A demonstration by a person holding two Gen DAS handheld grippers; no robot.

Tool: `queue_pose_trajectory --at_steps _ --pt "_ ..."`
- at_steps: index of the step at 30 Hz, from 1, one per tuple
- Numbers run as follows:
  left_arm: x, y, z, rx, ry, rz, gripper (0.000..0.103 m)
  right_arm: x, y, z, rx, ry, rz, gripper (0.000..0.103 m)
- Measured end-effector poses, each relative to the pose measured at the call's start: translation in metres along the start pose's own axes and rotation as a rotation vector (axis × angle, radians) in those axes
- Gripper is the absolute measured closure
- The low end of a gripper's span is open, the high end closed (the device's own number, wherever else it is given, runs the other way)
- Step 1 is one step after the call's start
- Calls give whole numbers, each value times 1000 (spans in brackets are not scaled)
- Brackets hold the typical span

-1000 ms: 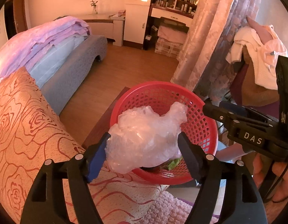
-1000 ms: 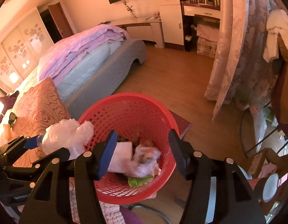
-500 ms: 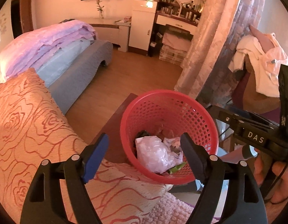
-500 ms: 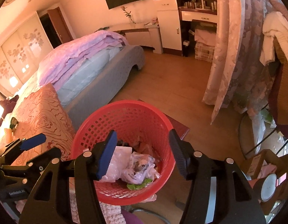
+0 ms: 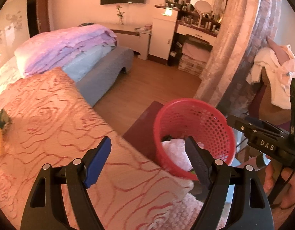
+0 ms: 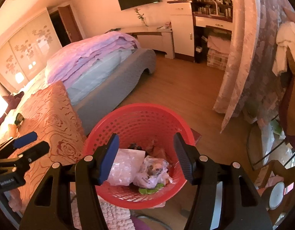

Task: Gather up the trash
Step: 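Move both open tools back toward the bed, then grasp the yellow foam net sleeve with the left tool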

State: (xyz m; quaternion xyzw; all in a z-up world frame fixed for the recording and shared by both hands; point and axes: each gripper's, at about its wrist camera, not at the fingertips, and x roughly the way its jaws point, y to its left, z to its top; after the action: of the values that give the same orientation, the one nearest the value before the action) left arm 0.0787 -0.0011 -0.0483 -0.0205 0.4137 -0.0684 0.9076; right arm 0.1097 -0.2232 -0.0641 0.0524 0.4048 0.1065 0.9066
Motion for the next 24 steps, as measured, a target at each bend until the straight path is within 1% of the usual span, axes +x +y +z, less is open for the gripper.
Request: queue_pose_trajectory --at_steps 5,8,11,13,16,18,20,21,24 --pt "-20 29 0 -43 -42 93 26 -1 15 -2 -36 -1 16 46" --pt "-36 62 2 -103 -75 157 24 -3 24 -4 -60 -2 26 46" --pt "-53 106 4 -163 -113 273 23 -5 33 -6 -85 -3 35 45" --pt "-62 134 4 -197 -125 343 23 -6 39 -7 -99 -2 40 46" --pt "-69 178 0 -255 -128 441 23 -5 47 -9 -114 4 47 45" --pt "-68 206 -4 -285 -110 502 23 -4 52 -10 -123 10 51 45" --pt "-66 227 -6 -312 -88 509 23 -2 55 -11 -131 18 56 45" --pt "-61 237 -7 -325 -67 495 23 -1 57 -12 -135 22 56 45" --pt "-48 252 -10 -338 -22 460 23 2 60 -16 -138 35 57 46"
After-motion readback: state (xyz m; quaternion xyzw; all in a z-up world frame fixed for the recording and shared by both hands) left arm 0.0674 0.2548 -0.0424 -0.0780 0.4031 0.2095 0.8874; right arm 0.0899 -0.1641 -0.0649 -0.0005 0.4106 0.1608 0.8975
